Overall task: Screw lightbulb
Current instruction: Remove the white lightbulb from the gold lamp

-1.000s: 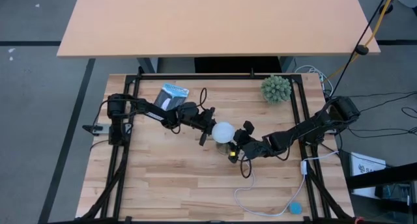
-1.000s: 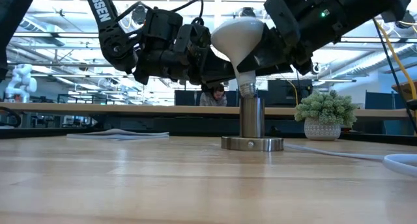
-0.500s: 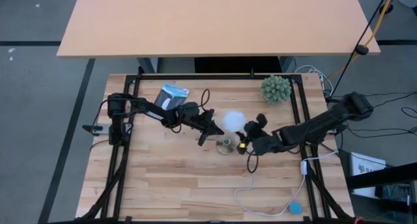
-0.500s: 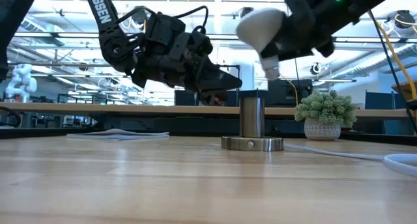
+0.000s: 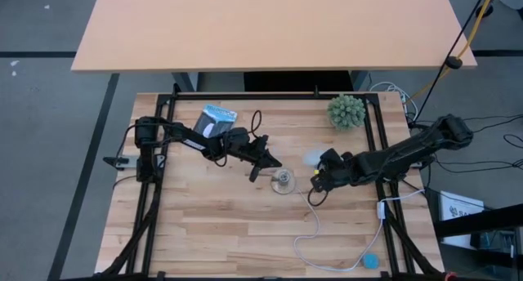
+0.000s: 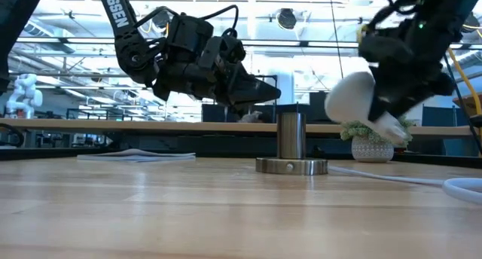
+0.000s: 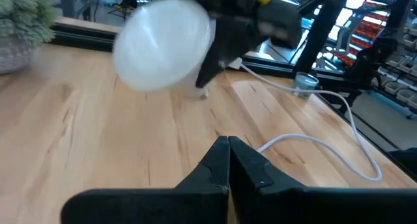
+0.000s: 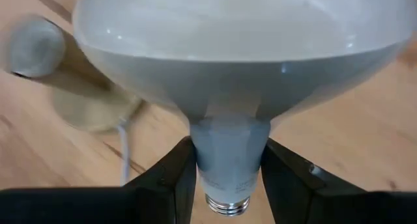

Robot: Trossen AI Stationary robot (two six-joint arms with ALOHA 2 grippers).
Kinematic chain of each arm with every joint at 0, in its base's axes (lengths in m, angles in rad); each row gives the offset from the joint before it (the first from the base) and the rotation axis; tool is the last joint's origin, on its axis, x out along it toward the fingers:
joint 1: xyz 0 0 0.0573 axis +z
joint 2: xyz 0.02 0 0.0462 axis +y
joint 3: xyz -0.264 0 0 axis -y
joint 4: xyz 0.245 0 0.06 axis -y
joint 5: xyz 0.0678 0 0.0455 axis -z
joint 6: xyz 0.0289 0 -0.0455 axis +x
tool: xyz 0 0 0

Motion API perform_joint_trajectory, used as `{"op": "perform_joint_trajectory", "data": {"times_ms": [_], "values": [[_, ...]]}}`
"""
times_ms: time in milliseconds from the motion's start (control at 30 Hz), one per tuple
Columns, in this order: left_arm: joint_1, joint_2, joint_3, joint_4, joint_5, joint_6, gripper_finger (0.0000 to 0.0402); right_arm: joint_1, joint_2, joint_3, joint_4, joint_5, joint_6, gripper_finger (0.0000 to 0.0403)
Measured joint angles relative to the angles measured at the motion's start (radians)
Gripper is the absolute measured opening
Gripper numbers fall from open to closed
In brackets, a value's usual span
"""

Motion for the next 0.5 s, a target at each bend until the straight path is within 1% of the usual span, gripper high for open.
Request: {"op": "perform_joint_trajectory", "data": {"times_ms": [100, 233, 367, 500], "values": [[0.001, 0.0, 0.0, 0.008, -0.003, -0.001, 0.0, -0.014, 0.031, 0.0, -0.037, -0.072, 0.033, 0.0138], [0.0, 0.0, 0.0, 0.022, -0.003, -0.001, 0.0, -0.044, 0.072, 0.0, -0.088, -0.111, 0.038, 0.0139], [0.001, 0.0, 0.0, 0.026, -0.004, -0.001, 0.0, -0.087, 0.106, 0.0, -0.094, -0.176, 0.014, 0.0139], [0.001, 0.0, 0.0, 0.029, -0.004, -0.001, 0.0, -0.125, 0.121, 0.0, -0.093, -0.208, -0.035, 0.0139]]}}
